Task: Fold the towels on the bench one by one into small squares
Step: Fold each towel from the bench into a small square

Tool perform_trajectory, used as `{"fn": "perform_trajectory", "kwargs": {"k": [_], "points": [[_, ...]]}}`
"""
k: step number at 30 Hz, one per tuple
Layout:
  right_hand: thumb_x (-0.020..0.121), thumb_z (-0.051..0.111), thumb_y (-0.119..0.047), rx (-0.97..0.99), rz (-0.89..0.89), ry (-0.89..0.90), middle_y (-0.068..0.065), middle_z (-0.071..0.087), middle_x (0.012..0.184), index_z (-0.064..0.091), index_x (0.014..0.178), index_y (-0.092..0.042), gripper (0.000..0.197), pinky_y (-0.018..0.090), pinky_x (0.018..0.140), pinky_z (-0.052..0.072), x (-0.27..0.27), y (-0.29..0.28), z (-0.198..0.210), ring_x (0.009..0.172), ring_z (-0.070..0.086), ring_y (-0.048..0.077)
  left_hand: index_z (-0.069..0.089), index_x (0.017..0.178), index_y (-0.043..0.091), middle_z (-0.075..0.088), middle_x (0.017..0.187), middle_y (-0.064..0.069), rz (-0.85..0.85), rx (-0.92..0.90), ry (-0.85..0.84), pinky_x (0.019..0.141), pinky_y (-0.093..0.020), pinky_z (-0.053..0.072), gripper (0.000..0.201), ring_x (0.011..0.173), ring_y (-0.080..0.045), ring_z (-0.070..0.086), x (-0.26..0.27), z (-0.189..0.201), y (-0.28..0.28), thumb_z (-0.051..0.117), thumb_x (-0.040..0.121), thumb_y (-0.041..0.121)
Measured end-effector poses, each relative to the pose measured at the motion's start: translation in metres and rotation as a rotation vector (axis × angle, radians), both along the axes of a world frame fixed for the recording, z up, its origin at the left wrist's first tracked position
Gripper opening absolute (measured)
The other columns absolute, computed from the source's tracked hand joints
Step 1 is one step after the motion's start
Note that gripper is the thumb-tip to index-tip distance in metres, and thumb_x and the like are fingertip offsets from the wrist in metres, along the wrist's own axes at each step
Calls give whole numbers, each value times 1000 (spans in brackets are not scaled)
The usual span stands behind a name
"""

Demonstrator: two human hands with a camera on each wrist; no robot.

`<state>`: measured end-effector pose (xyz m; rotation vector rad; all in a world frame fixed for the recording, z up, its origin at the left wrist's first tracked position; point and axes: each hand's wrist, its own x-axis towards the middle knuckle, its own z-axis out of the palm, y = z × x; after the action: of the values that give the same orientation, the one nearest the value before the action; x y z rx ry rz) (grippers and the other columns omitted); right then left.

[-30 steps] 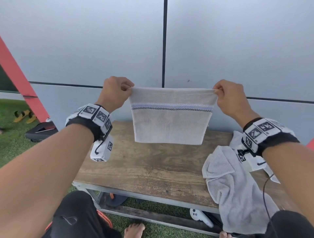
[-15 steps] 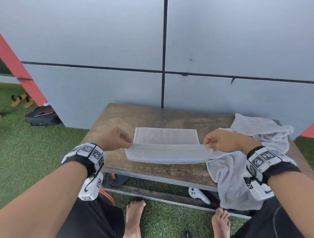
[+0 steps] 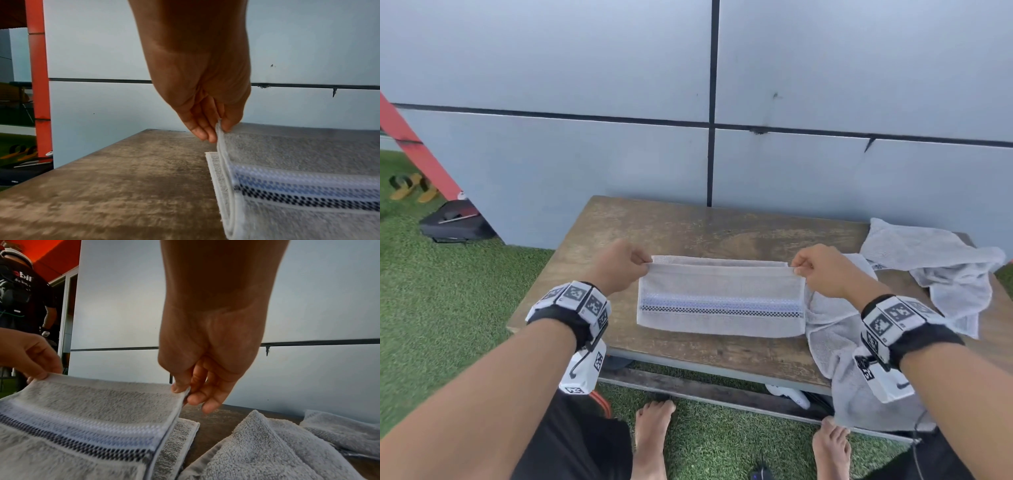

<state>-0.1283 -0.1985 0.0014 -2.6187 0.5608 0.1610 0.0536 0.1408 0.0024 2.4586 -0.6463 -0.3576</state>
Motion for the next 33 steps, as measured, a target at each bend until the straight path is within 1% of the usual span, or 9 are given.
{"fn": "perform_trajectory", "kwargs": {"k": [2,6,9,15,20,24,27,30,33], "points": [[99,56,-12,-26,-42,-20,4,69,94,71,95,-13,16,31,75,49,10,-2,-5,86,65,21,77,95,17,74,90,2,17,26,-39,82,-38,59,13,86,-17,70,8,-5,-9,66,87,13],[97,57,-13,-85,-91,-32,7,72,95,69,86,-19,18,33,80,52,31,-9,-24,86,65,24,77,97,9,75,94,-6,24,26,-79,83,-36,59,16,90,-22,70,25,-16,-31,64,89,7],[97,54,-12,-106,-128,-24,12,68,98,63,82,-22,19,36,76,52,42,-12,-39,84,63,27,78,96,6,75,93,-9,27,45,-84,76,-32,57,20,87,-24,69,36,-25,-45,61,87,4],[97,54,-10,-148,-110,-42,8,62,102,67,93,-13,14,37,83,49,55,-14,-58,96,59,27,74,76,6,72,76,-10,41,72,-92,67,-42,61,16,73,-27,68,50,-43,-56,60,80,0],[97,54,-11,-151,-79,-59,5,58,98,65,87,-14,15,41,83,50,58,-15,-63,93,58,25,68,75,8,67,70,-6,57,117,-71,54,-31,51,10,67,-26,63,52,-58,-58,60,78,4],[98,55,-13,-123,-80,-63,5,59,97,66,88,-12,15,39,83,48,58,-16,-63,97,58,27,70,82,6,67,80,-8,56,110,-45,62,-29,48,10,73,-22,59,55,-63,-59,60,84,6],[99,56,-17,-100,-109,-80,8,62,105,70,94,-11,15,41,87,49,55,-16,-64,106,58,29,72,89,9,68,85,-6,23,126,-41,62,-28,50,13,75,-19,63,56,-62,-60,59,88,7],[98,58,-17,-100,-123,-91,7,60,103,70,96,-10,14,39,85,47,50,-13,-64,99,57,27,73,93,10,69,88,-5,-10,174,-51,69,-33,58,11,80,-21,65,57,-61,-58,62,90,8],[98,57,-15,-117,-127,-96,7,61,94,69,86,-10,17,38,78,51,46,-9,-63,88,61,26,69,80,10,67,80,-5,-5,216,-74,67,-35,56,7,78,-24,64,52,-58,-55,65,86,7]]}}
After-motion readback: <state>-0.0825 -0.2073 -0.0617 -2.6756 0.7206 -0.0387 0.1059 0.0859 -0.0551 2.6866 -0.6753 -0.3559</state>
